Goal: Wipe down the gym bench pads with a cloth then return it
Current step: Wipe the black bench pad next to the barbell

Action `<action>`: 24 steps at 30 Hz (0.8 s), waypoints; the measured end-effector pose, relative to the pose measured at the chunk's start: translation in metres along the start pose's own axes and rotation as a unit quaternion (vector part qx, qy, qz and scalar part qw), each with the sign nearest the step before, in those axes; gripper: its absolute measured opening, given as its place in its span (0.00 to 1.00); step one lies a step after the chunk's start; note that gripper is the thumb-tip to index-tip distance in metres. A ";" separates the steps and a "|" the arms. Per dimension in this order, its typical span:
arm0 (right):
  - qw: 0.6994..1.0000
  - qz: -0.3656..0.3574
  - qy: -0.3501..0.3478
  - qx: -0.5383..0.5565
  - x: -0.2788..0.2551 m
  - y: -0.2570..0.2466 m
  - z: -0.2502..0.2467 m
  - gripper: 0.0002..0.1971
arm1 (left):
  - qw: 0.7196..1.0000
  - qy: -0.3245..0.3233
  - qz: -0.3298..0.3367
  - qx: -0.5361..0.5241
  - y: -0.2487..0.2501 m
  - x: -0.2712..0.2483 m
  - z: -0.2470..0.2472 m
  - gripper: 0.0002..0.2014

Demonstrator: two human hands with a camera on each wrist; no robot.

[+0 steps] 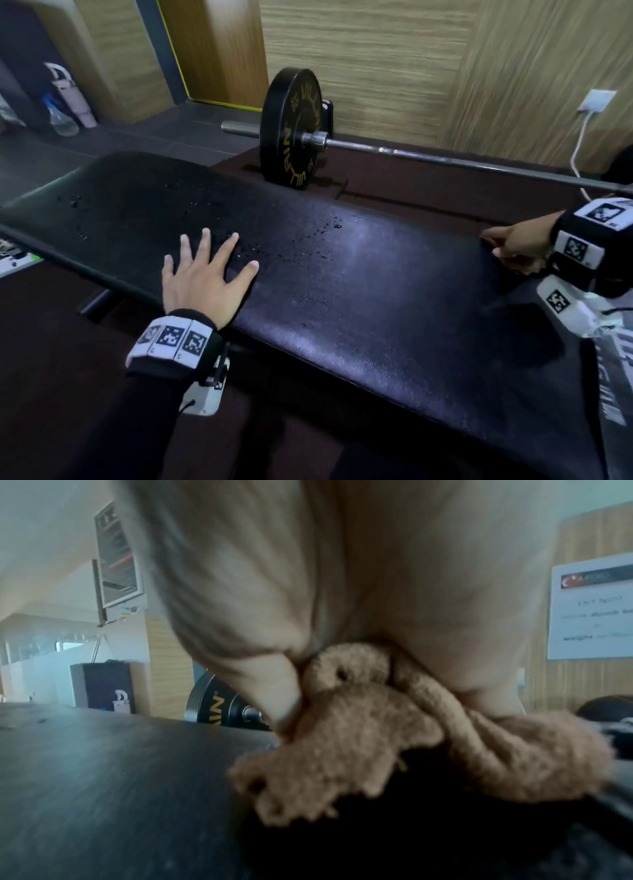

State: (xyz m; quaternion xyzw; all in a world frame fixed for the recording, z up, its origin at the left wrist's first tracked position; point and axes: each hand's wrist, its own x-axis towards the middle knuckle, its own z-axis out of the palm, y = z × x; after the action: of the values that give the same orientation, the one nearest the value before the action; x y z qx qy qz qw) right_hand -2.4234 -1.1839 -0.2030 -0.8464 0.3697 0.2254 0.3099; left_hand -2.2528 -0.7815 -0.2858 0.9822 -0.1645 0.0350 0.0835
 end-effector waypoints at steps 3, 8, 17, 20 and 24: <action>0.999 0.013 -0.016 -0.025 0.002 -0.004 -0.005 0.23 | 0.999 -0.032 -0.001 0.018 0.004 -0.005 -0.007 0.39; 0.997 0.012 -0.023 -0.075 0.018 0.007 -0.014 0.26 | 0.988 -0.149 -0.020 0.021 0.005 0.003 -0.019 0.40; 0.993 0.049 -0.014 -0.109 0.032 0.015 -0.018 0.26 | 0.908 -0.413 -0.064 0.041 0.020 0.033 -0.059 0.61; 0.995 0.067 -0.044 -0.064 0.034 0.001 -0.022 0.30 | 0.898 -0.433 -0.066 0.047 0.024 0.036 -0.067 0.63; 0.995 0.081 -0.064 0.016 0.037 -0.044 -0.014 0.30 | 0.884 -0.459 -0.063 0.058 0.021 0.040 -0.065 0.62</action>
State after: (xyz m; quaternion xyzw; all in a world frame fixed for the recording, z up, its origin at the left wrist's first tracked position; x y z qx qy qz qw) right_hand -2.3647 -1.1879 -0.1996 -0.7927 0.4201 0.2974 0.3268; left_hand -2.2246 -0.8029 -0.2148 0.8998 -0.1202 -0.4156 -0.0567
